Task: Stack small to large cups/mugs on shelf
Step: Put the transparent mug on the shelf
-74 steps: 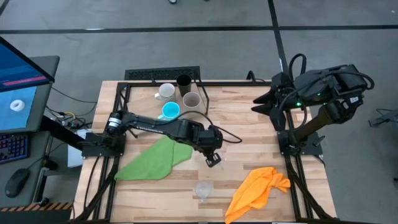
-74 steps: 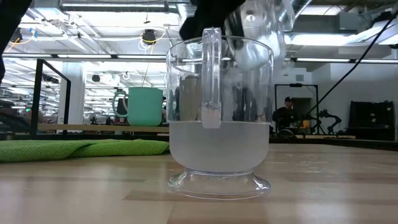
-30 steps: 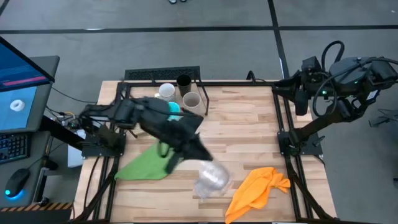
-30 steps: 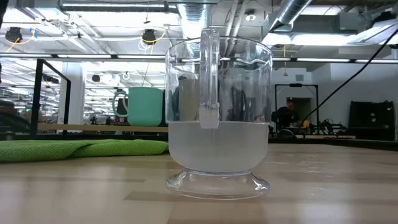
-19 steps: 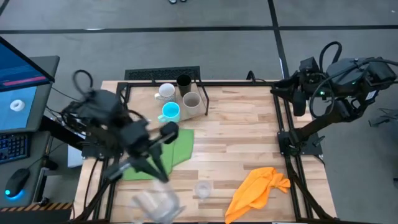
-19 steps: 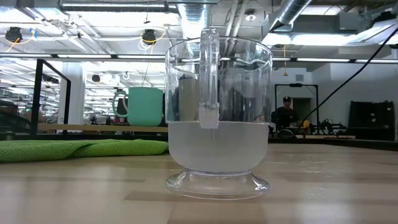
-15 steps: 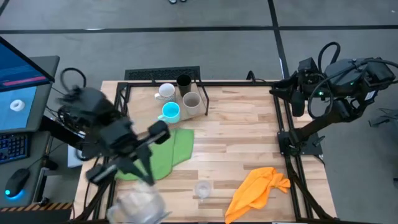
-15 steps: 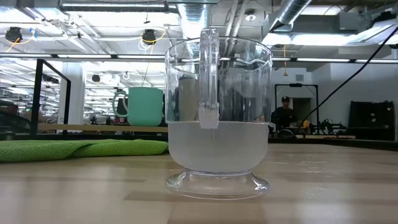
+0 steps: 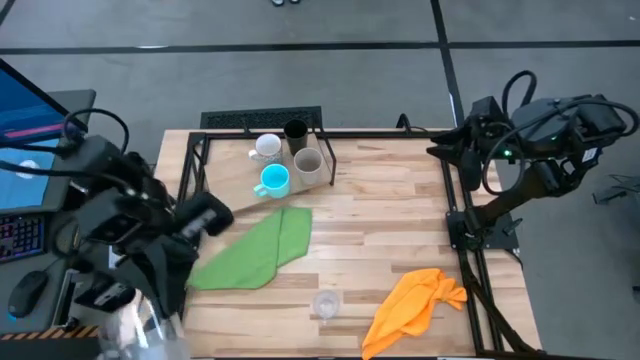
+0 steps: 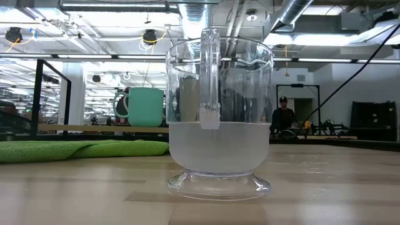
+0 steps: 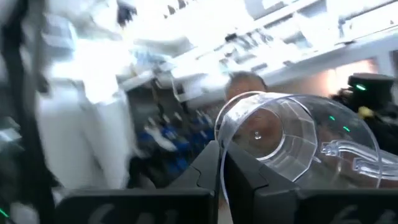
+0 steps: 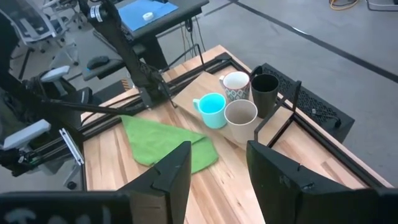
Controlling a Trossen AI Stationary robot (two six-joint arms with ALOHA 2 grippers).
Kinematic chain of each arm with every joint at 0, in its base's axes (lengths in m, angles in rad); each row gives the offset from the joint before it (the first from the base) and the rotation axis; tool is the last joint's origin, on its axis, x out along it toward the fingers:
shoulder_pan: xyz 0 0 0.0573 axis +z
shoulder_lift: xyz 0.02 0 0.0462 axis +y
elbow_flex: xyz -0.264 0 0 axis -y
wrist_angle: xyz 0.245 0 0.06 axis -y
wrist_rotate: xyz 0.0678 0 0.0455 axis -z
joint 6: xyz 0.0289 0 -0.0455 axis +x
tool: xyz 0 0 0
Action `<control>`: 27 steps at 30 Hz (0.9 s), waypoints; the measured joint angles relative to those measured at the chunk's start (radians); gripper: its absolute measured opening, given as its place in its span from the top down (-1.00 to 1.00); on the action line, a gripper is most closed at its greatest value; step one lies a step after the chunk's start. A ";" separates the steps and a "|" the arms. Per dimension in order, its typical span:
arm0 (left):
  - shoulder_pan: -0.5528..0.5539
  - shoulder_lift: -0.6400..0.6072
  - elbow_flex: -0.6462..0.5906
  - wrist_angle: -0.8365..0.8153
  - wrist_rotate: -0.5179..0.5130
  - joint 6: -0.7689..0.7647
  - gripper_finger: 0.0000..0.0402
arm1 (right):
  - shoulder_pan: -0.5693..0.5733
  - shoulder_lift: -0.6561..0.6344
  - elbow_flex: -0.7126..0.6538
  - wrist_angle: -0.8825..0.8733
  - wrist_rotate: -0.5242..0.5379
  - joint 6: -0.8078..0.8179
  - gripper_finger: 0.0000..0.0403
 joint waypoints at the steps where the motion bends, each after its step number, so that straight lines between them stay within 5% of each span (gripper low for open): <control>1: -0.003 0.000 0.000 0.031 -0.023 0.017 0.99 | 0.000 0.001 0.000 0.000 0.000 0.000 0.13; 17: -0.024 0.000 -0.001 0.640 -0.424 0.338 0.99 | 0.000 0.001 0.000 0.000 0.000 0.001 0.13; 27: -0.024 0.000 0.000 0.882 -0.928 0.604 0.99 | 0.000 0.001 0.000 0.000 0.000 0.001 0.13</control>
